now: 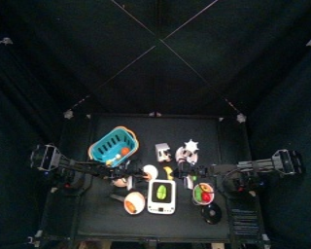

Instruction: Grab cleaver

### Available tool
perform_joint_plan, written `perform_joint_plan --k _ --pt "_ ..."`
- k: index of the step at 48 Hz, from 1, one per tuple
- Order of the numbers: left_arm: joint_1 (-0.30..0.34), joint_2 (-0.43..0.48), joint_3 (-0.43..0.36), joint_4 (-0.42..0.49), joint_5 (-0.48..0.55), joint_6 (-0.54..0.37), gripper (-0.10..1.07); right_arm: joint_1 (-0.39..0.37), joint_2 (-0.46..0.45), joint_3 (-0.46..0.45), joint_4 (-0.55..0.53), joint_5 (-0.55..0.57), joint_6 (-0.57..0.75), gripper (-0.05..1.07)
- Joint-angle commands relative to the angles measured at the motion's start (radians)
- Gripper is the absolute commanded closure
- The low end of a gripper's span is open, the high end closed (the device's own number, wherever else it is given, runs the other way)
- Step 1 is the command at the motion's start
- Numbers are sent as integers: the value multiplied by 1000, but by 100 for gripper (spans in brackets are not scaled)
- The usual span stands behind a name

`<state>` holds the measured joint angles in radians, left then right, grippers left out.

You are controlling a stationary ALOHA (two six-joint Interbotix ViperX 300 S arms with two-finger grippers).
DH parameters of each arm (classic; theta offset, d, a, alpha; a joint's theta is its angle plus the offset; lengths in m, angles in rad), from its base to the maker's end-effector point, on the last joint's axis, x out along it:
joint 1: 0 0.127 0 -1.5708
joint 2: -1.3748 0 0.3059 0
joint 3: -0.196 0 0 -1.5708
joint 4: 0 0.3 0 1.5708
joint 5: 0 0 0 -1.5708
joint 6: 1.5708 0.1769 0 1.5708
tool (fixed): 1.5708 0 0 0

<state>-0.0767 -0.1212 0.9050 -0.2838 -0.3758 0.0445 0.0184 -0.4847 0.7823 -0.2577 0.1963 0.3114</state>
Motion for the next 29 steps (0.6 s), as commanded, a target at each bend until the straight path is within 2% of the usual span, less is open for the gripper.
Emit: perform_joint_plan --k 1,10,20,29 --pt "-9 -11 -14 -15 -14 0 29 -18 -6 -14 35 -52 2 88" --pt "-18 -15 -11 -18 -43 5 30 -72 9 -28 193 -137 0 86" --pt "-8 -63 -9 11 -38 8 30 -141 28 -66 362 -143 2 81" --pt "115 -146 6 72 -31 5 30 -198 81 -150 459 -69 3 70"
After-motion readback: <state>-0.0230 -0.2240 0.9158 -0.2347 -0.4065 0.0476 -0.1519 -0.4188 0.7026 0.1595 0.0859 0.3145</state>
